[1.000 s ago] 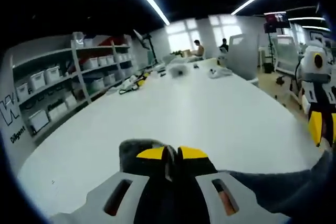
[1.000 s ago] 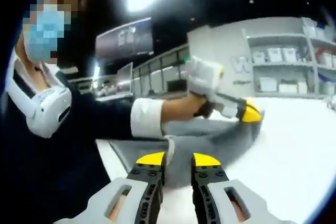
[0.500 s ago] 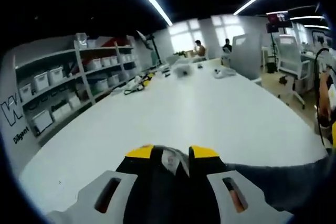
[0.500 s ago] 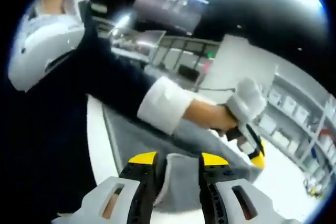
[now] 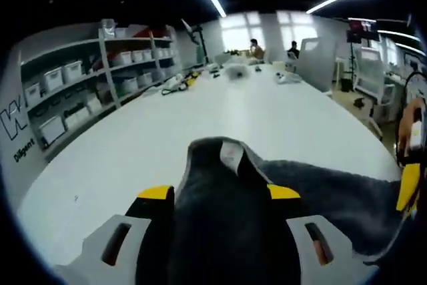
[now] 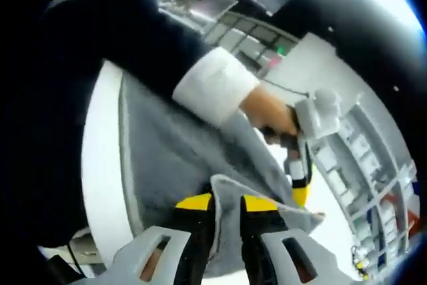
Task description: Open the folded towel by lifting each exposed corner and separating the folded layers until the towel lies flat within the target outline without major curled edges
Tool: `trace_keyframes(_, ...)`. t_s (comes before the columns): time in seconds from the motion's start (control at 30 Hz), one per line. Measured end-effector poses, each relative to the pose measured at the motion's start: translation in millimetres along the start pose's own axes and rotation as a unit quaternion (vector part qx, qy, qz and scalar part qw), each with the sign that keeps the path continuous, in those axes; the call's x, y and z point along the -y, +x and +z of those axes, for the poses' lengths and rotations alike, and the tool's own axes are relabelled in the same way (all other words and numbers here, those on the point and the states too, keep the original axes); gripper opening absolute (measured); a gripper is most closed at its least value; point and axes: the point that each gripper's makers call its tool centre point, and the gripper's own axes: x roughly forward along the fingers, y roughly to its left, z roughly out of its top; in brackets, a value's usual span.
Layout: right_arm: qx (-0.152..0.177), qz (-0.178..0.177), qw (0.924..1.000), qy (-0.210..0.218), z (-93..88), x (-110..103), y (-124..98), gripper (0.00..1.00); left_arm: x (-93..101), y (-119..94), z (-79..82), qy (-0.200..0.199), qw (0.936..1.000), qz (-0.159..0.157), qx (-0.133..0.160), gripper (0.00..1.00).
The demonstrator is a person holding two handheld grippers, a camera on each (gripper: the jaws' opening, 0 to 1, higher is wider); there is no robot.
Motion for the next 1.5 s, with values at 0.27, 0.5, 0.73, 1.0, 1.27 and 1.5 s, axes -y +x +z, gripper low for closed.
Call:
trace_keyframes(0.27,0.022,-0.02,0.998,0.056,-0.5,9.1,-6.5,0.0,-0.5,-23.8,-11.2,0.014,0.9994,-0.028,-0.011,0.44)
trace_keyframes(0.5,0.1,-0.115,0.9635,0.22,-5.5,50.0,-38.4,0.0,13.4,-36.6,-30.2,0.043,0.9965,-0.058,-0.041,0.4)
trace_keyframes(0.73,0.151,-0.161,0.9215,0.32,-22.9,74.3,-68.0,0.0,15.2,-44.5,-31.4,0.018,0.997,-0.07,-0.028,0.39)
trace_keyframes(1.0,0.195,-0.196,0.8652,0.418,-37.6,73.3,-78.9,0.0,16.4,-51.6,-39.2,0.024,0.9972,-0.061,-0.035,0.38)
trace_keyframes(1.27,0.186,-0.285,0.827,0.447,-63.6,64.1,-91.4,0.08,19.0,-57.3,-44.6,0.029,0.9971,-0.058,-0.039,0.38)
trace_keyframes(1.5,0.171,-0.308,0.8408,0.411,-57.2,77.5,-93.6,0.18,17.5,-61.5,-46.0,0.033,0.9972,-0.055,-0.039,0.39)
